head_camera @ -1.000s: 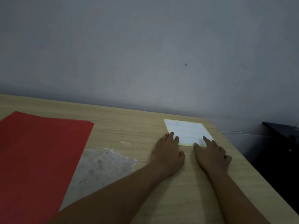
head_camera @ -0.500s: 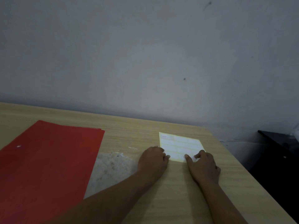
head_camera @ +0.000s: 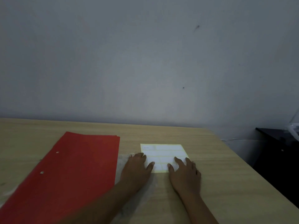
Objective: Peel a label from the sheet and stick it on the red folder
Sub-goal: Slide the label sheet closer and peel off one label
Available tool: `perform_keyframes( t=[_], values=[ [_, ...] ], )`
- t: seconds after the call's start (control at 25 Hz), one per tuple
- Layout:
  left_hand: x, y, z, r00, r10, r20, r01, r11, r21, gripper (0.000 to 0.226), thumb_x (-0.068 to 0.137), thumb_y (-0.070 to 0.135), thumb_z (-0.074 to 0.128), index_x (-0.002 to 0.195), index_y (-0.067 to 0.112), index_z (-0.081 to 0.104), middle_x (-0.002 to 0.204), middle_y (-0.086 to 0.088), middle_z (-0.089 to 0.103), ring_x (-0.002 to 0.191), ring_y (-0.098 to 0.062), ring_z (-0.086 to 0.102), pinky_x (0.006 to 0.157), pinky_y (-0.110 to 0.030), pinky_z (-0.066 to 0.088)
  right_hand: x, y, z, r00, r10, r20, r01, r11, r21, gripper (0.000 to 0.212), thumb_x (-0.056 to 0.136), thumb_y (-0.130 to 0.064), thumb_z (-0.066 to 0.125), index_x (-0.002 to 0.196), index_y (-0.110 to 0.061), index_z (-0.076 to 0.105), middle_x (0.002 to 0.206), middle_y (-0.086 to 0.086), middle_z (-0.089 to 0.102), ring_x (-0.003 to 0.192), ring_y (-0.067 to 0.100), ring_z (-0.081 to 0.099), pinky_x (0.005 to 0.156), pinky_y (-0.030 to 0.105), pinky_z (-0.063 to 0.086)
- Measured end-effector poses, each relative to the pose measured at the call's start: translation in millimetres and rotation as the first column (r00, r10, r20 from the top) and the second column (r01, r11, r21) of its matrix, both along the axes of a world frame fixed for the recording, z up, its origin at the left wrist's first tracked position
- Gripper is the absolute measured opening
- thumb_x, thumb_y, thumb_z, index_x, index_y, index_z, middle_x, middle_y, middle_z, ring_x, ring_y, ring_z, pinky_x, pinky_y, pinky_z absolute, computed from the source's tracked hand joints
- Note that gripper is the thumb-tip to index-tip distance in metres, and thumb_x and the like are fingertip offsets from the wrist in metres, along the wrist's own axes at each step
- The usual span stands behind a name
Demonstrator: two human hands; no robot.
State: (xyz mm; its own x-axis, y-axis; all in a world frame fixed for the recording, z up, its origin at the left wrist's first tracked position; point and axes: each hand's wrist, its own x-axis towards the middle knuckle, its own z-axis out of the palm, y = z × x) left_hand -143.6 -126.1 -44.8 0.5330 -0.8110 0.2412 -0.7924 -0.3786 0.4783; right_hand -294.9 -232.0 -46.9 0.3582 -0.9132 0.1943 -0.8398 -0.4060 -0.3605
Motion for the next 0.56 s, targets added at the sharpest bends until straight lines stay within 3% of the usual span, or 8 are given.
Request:
perform_keyframes(
  t=[0.16,0.56],
  values=[
    [2,31,-1,0.996,-0.019,0.088,0.015,0.999,0.052,0.064,0.099,0.051,0.037,0.15,0.011,0.037,0.159,-0.004,0.033,0.148,-0.016,0.025,0.123,-0.037,0.008,4,32,2,1.0,0.015,0.024,-0.015,1.0,-0.017,0.056,0.091,-0.064,0.039,0.143,-0.042,0.042,0.16,0.0,0.029,0.149,0.028,0.019,0.118,0.043,0.02],
    [4,72,-2,0.99,-0.056,0.128,0.048,0.997,0.062,0.064,0.1,0.049,0.035,0.151,0.01,0.036,0.16,-0.003,0.031,0.147,-0.015,0.028,0.121,-0.031,0.017,2,67,3,0.999,0.024,-0.026,-0.024,1.0,-0.009,0.058,0.093,-0.063,0.034,0.146,-0.04,0.037,0.161,0.003,0.023,0.15,0.029,0.014,0.116,0.046,0.017]
  ],
)
